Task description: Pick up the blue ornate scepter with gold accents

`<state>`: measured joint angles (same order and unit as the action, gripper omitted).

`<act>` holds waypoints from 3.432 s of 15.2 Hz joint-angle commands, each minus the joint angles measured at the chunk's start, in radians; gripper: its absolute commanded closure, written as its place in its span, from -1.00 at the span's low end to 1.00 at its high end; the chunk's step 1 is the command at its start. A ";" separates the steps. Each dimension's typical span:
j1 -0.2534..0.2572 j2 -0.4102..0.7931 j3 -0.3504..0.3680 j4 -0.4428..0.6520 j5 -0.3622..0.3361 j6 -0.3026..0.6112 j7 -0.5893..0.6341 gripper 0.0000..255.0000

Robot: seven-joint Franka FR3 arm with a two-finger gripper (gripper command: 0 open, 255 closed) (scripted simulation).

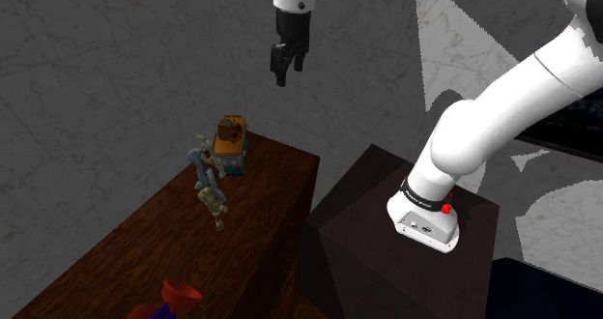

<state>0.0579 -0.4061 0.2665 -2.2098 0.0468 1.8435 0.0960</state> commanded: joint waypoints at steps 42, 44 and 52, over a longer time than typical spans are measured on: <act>0.153 0.830 0.144 0.522 -0.265 0.231 0.354 1.00; 0.152 0.820 0.147 0.535 -0.259 0.208 0.350 1.00; 0.149 0.786 0.156 0.597 -0.239 0.116 0.336 1.00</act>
<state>0.2089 0.3878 0.4206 -1.6216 -0.1964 1.9740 0.4353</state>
